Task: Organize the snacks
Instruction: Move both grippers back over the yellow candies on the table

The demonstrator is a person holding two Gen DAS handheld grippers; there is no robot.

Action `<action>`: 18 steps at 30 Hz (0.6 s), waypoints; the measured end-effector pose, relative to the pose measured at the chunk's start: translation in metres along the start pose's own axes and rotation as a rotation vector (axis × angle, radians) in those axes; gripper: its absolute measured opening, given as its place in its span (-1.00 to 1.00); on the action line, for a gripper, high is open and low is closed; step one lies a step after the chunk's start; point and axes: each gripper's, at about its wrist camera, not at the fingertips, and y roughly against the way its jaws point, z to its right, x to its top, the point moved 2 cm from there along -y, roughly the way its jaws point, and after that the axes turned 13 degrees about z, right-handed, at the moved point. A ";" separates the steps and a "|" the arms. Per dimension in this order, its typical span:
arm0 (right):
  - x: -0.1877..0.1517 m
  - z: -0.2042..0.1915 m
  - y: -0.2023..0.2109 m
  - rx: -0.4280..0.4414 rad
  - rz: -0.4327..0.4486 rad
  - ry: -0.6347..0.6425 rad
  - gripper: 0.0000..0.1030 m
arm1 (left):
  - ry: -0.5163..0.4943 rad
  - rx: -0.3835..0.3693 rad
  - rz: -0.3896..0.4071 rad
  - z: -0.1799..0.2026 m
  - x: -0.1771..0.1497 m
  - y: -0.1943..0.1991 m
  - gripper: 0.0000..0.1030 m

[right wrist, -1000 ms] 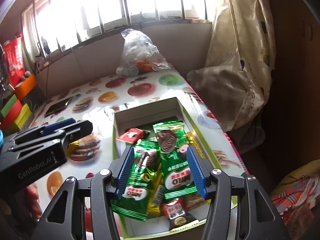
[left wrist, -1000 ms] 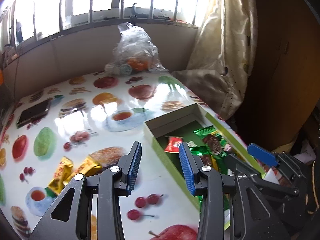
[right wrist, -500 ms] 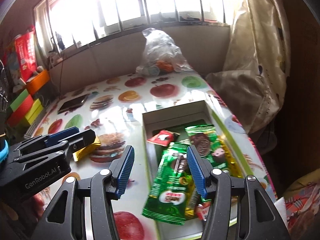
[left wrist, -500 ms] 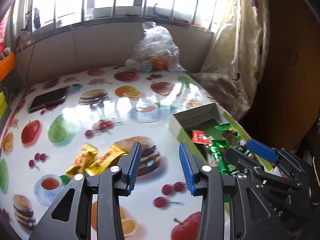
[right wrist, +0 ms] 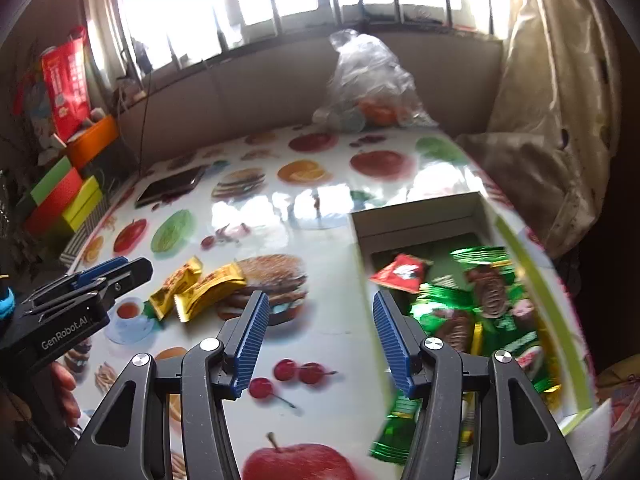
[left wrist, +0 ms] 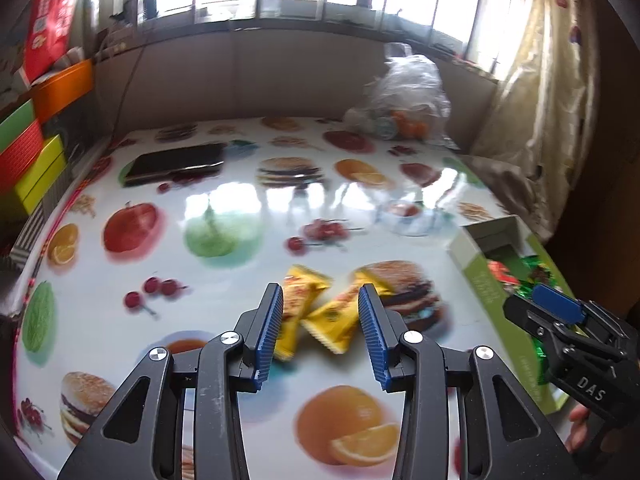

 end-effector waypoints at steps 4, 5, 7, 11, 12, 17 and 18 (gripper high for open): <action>-0.003 -0.015 -0.017 0.024 -0.035 0.002 0.06 | 0.023 0.006 -0.011 -0.016 -0.001 -0.003 -0.21; -0.003 -0.019 -0.021 0.031 -0.043 0.001 0.06 | 0.028 0.018 -0.014 -0.022 -0.002 -0.004 -0.21; -0.004 -0.026 -0.028 0.040 -0.056 0.002 0.06 | 0.034 0.023 -0.016 -0.028 -0.004 -0.005 -0.21; -0.007 -0.041 -0.042 0.056 -0.080 0.013 0.06 | 0.042 0.028 -0.029 -0.038 -0.007 -0.010 -0.21; -0.008 -0.044 -0.046 0.058 -0.090 0.011 0.06 | 0.046 0.029 -0.031 -0.040 -0.007 -0.010 -0.21; -0.011 -0.061 -0.066 0.074 -0.119 0.002 0.06 | 0.065 0.036 -0.038 -0.053 -0.011 -0.012 -0.21; -0.011 -0.065 -0.070 0.074 -0.122 0.005 0.06 | 0.068 0.033 -0.038 -0.055 -0.010 -0.012 -0.21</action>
